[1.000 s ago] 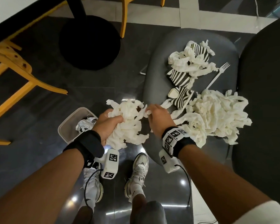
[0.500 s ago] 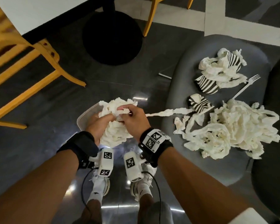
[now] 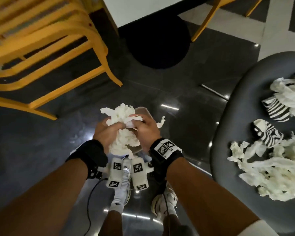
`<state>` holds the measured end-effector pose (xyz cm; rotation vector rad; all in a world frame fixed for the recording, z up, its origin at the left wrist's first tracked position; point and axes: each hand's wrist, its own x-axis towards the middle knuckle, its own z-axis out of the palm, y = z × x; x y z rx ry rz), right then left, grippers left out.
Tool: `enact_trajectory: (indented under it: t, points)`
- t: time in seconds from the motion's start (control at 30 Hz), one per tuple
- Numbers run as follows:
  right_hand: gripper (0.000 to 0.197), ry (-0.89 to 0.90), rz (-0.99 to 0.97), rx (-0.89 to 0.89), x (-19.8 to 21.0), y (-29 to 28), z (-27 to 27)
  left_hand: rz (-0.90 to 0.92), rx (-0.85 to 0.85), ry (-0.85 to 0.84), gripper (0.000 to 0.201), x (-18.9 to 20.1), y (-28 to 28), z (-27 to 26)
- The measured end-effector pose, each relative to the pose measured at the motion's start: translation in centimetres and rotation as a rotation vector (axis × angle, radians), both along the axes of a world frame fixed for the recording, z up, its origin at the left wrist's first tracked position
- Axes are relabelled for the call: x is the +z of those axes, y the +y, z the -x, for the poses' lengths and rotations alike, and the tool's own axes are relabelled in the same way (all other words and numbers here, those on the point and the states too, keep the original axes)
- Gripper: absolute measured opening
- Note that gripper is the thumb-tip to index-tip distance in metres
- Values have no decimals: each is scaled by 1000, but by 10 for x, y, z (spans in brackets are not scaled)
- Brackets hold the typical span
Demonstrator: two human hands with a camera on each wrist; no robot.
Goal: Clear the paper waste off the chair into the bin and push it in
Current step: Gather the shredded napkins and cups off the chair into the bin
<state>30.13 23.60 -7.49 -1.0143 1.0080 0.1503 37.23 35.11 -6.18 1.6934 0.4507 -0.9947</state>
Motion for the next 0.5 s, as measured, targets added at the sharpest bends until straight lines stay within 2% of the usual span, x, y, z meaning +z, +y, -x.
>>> enact_trajectory:
  t: [0.13,0.2,0.3,0.33,0.43,0.5]
  points:
    - [23,103,-47,-156,-43,-15,9,4,1,66,34,-39,-8,3]
    - [23,141,-22,-169,-69,-20,15,12,28,111,45,-74,-11,6]
    - [19,204,66,-139,-109,-19,22,76,63,190,40,-121,-15,15]
    - [18,221,88,-118,-121,-18,25,63,44,202,43,-121,-19,19]
    - [19,239,161,-32,-147,-15,29,-57,-119,142,45,-138,-26,28]
    - [19,237,260,117,-168,-11,31,-139,-296,63,53,-159,-26,33]
